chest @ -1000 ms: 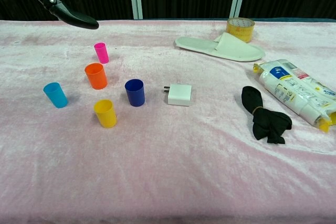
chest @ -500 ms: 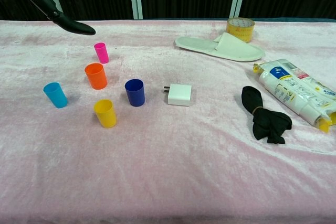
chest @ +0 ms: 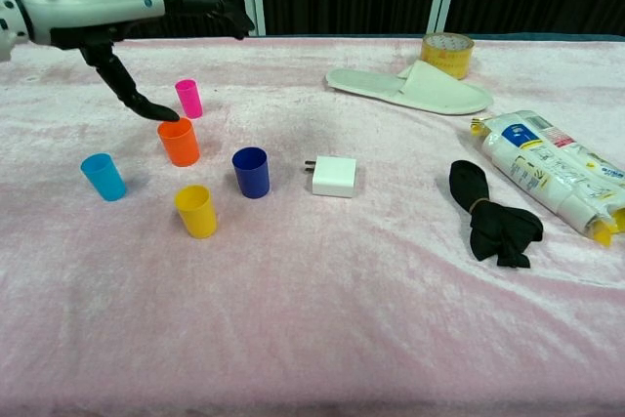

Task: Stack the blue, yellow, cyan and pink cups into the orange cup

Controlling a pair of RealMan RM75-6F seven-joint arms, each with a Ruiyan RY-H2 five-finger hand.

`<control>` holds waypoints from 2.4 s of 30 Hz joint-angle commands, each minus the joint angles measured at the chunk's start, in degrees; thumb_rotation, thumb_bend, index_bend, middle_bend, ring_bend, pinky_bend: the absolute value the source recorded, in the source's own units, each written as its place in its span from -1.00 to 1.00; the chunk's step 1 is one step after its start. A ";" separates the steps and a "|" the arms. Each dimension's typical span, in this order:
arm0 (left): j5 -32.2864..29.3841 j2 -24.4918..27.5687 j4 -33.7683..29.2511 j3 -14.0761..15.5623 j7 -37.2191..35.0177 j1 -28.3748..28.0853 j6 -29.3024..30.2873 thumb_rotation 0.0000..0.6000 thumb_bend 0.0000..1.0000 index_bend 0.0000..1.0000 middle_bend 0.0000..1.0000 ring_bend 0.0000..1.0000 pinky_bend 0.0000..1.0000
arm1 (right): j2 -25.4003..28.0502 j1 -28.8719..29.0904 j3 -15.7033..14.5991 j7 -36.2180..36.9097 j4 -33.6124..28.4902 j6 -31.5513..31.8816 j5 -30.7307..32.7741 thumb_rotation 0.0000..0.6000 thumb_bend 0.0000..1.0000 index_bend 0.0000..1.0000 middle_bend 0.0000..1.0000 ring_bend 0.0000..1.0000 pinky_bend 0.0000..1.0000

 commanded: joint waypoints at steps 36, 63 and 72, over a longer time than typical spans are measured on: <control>-8.18 -15.70 17.33 0.98 4.20 -8.73 -12.79 1.00 -0.50 -0.44 -0.38 -1.00 -1.00 | 0.16 0.09 0.63 0.96 -0.27 -0.38 1.22 1.00 -0.42 -0.71 -0.80 -0.66 -0.53; -6.92 -10.97 15.45 -0.21 0.10 -7.13 -7.23 1.00 -0.29 -0.08 -0.02 -0.99 -1.00 | 0.27 0.08 0.87 1.15 -0.51 -0.55 1.86 1.00 -0.42 -0.71 -0.80 -0.66 -0.53; -7.97 -4.59 14.97 0.44 -3.12 -2.89 -3.81 1.00 -0.29 -0.08 -0.04 -0.99 -1.00 | 0.17 0.06 0.65 0.49 -0.67 -0.54 1.60 1.00 -0.42 -0.71 -0.80 -0.66 -0.53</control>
